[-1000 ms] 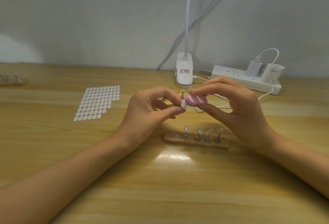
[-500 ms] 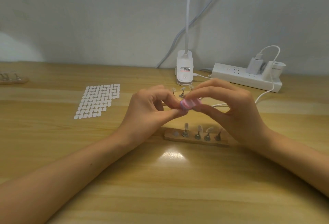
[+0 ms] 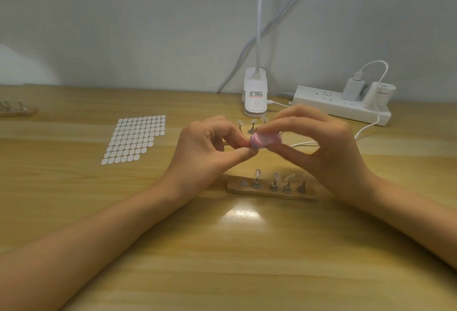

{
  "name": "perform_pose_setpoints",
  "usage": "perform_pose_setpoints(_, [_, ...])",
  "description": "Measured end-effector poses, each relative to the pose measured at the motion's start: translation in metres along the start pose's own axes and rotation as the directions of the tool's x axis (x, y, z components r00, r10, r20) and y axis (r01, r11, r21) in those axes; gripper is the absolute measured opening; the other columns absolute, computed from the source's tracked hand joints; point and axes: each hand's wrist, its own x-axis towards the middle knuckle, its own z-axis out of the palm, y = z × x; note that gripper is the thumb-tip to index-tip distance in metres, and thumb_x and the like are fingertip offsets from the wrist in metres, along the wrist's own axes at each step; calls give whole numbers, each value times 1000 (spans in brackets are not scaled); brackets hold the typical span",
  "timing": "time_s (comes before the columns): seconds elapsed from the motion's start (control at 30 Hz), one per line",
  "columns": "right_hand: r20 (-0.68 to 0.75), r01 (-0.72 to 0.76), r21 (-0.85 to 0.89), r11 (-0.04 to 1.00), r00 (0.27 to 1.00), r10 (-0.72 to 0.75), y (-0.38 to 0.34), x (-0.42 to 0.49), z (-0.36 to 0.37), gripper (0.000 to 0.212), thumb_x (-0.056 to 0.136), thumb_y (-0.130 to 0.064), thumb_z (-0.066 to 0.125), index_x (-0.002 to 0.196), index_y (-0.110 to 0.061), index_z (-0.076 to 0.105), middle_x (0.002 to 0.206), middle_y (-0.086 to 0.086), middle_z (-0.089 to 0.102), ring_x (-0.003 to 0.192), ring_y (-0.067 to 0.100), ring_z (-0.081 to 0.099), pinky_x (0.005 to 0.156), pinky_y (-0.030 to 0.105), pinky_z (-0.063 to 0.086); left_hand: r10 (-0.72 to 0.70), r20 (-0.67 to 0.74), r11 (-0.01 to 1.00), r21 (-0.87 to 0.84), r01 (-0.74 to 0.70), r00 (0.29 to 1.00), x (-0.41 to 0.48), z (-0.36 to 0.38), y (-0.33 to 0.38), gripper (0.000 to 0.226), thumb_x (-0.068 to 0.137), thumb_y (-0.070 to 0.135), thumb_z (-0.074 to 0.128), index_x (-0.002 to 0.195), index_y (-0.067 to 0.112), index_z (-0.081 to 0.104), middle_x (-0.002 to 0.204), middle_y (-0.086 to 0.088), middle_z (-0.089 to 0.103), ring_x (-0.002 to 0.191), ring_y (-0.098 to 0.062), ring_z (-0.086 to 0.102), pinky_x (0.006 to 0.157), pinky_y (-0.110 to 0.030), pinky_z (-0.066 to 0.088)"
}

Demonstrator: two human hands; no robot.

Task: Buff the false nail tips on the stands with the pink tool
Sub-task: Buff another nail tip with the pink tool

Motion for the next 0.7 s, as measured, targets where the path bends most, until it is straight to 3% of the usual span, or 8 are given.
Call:
perform_pose_setpoints(0.3, [-6, -54, 58, 997, 998, 55, 2, -2, -4, 22, 88, -19, 70, 106, -8, 73, 101, 6, 71, 94, 20, 68, 79, 40, 56, 23, 36, 1000, 2, -23, 999, -2, 0, 1, 15, 74, 16, 86, 71, 22, 73, 67, 22, 62, 50, -1, 44, 53, -12, 34])
perform_pose_setpoints(0.43, [33, 14, 74, 997, 999, -16, -5, -2, 3, 21, 87, -14, 73, 107, -8, 74, 101, 7, 70, 96, 16, 67, 82, 31, 56, 33, 19, 999, -15, -33, 999, -1, -1, 2, 13, 70, 32, 81, 68, 25, 69, 65, 22, 60, 48, -2, 41, 52, -11, 31])
perform_pose_setpoints(0.57, [-1, -24, 54, 998, 1000, 25, -3, 0, 0, 22, 87, -15, 72, 107, -7, 74, 99, 8, 70, 93, 19, 68, 79, 36, 56, 17, 9, 1000, 3, -17, 1000, -1, 0, 1, 15, 73, 18, 87, 69, 19, 72, 66, 21, 60, 49, -2, 44, 54, -11, 32])
perform_pose_setpoints(0.7, [35, 57, 35, 998, 998, -59, -7, -2, 5, 21, 87, -13, 73, 107, -8, 75, 100, 8, 70, 95, 19, 68, 83, 33, 55, 23, 9, 1000, 17, -23, 1000, -1, 0, 1, 18, 74, 21, 86, 66, 25, 70, 65, 22, 59, 48, -3, 40, 52, -12, 30])
